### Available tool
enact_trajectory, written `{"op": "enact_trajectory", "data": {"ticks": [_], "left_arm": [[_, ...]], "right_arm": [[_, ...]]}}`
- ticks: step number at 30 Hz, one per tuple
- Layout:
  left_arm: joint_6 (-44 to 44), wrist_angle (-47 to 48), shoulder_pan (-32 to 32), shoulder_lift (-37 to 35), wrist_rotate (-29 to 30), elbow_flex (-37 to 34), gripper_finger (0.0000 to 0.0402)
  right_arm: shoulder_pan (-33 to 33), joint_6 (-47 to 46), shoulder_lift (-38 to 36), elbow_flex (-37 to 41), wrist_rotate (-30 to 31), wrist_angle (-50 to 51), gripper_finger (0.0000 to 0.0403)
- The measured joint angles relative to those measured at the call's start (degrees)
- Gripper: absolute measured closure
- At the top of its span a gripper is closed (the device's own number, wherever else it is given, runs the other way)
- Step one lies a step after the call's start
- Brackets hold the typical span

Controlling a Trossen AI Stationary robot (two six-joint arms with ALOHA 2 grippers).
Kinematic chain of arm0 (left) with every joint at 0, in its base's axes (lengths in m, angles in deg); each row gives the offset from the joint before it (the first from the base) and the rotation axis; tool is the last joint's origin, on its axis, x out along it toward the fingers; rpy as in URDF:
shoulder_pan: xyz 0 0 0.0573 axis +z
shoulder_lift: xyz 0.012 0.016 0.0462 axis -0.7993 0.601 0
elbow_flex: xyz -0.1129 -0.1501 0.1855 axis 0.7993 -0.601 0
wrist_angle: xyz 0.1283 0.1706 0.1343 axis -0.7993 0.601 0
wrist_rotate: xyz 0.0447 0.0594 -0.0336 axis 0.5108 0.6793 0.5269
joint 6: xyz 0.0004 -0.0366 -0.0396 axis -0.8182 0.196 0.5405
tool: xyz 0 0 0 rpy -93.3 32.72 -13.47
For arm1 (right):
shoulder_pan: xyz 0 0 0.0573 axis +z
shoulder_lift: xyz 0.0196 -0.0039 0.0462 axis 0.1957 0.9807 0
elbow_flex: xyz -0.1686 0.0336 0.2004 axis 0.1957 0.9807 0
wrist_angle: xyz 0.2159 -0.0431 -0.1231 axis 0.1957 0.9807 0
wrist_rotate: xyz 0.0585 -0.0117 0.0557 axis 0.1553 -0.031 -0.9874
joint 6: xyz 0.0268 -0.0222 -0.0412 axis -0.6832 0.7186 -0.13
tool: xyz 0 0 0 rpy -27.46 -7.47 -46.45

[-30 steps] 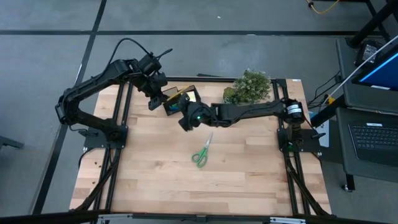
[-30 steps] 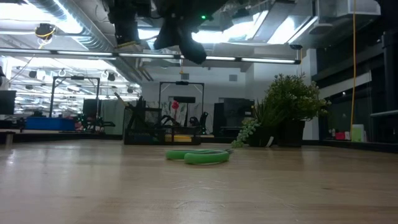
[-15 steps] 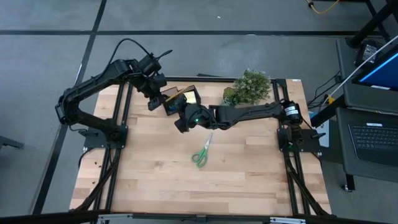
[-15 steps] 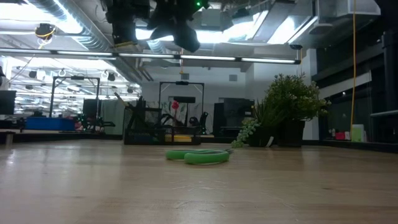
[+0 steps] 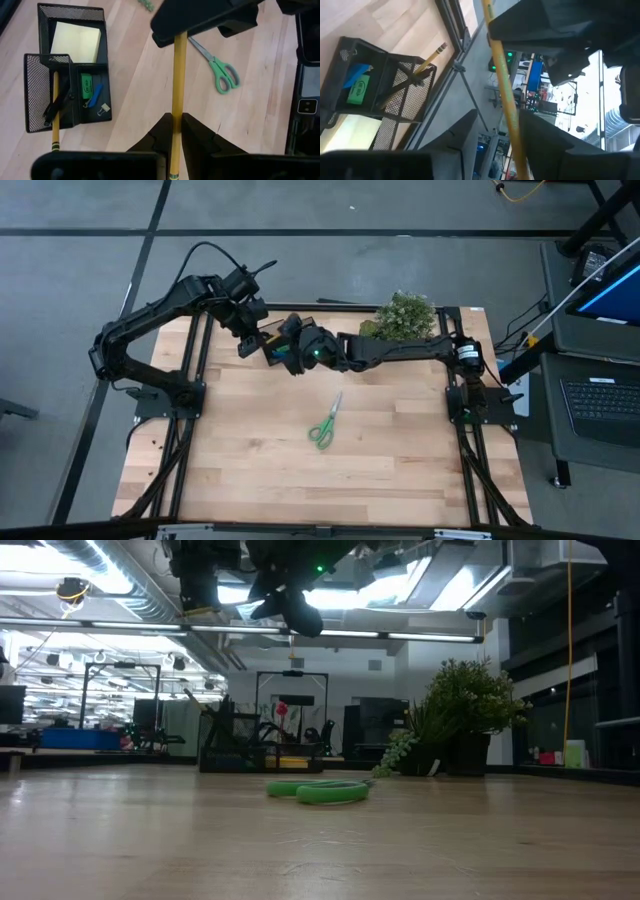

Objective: Pick and place office supplies into organizer
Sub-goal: Put the yellow pencil into the black desk organizer

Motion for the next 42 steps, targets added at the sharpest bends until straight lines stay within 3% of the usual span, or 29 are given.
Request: {"op": "enact_trajectory", "data": {"ticks": [12,22,33,39,42], "left_arm": [[-0.4,0.0,0.0,0.0,0.1,0.0,0.0375],[-0.5,0.0,0.0,0.0,0.1,0.0,0.0375],[-4.3,-0.1,0.0,-0.2,0.1,0.0,0.0372],[-6.5,-0.7,0.0,-1.3,0.1,1.4,0.0349],[-8.0,-0.8,0.0,-1.7,0.5,3.8,0.0334]], "right_arm": [[0.0,0.0,0.0,0.0,-0.4,0.0,0.0295],[0.0,-0.1,0.0,0.1,0.2,0.3,0.0377],[0.1,-1.3,0.0,0.1,2.6,0.8,0.0377],[0.0,-3.3,0.1,0.1,4.4,4.8,0.0377],[0.0,-5.0,0.1,0.1,8.4,7.4,0.0377]]}}
